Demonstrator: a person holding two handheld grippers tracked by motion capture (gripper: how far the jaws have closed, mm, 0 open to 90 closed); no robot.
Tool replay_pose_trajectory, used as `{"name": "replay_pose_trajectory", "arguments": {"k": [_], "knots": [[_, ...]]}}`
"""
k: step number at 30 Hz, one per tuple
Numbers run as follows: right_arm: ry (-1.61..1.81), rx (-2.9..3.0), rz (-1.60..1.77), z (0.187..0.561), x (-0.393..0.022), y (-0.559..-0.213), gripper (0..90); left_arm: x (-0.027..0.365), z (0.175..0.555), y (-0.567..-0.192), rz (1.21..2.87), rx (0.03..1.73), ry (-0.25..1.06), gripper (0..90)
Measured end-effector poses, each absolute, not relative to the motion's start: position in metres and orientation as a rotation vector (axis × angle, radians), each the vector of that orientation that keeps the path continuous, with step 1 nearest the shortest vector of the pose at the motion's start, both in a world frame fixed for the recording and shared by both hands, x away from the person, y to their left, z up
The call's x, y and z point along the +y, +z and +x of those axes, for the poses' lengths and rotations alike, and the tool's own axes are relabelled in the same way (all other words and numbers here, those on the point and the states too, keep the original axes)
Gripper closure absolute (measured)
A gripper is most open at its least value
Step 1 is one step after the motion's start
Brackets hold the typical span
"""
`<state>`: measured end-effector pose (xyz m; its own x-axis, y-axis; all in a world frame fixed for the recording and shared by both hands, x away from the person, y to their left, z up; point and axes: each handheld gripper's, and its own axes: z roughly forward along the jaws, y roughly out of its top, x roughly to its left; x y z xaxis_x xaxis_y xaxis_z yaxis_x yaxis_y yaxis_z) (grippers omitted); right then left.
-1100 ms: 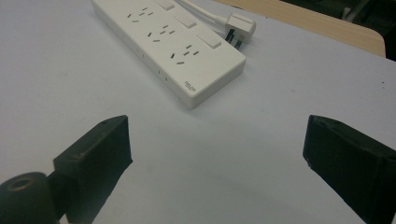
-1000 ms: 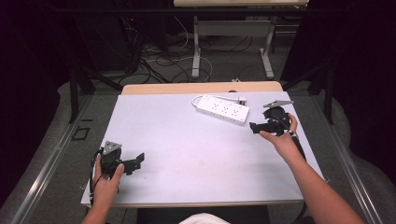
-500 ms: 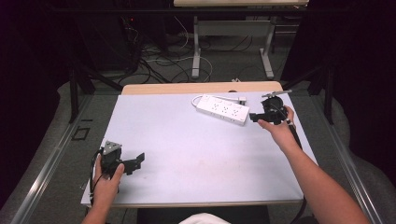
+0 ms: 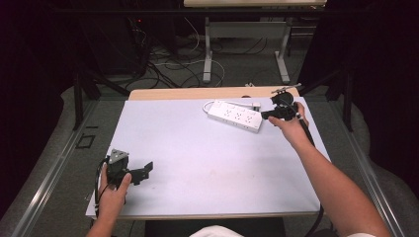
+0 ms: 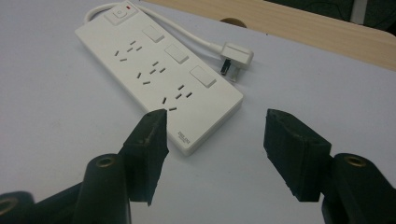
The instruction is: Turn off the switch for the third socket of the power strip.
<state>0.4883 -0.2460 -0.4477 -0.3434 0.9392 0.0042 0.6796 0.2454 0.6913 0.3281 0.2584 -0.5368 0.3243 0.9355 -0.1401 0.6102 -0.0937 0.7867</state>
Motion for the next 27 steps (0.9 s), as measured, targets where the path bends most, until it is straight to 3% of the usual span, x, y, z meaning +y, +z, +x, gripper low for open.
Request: {"name": "replay_pose_trajectory", "arguments": {"k": [19,27], "knots": [[0.769,2.131,1.48,0.519,-0.227,-0.445,40.7,0.259,0.328,-0.537,1.801,1.375,0.514,1.9],[0.76,2.131,1.513,0.533,-0.226,-0.447,48.0,0.259,0.328,-0.537,1.801,1.374,0.513,1.9]]}}
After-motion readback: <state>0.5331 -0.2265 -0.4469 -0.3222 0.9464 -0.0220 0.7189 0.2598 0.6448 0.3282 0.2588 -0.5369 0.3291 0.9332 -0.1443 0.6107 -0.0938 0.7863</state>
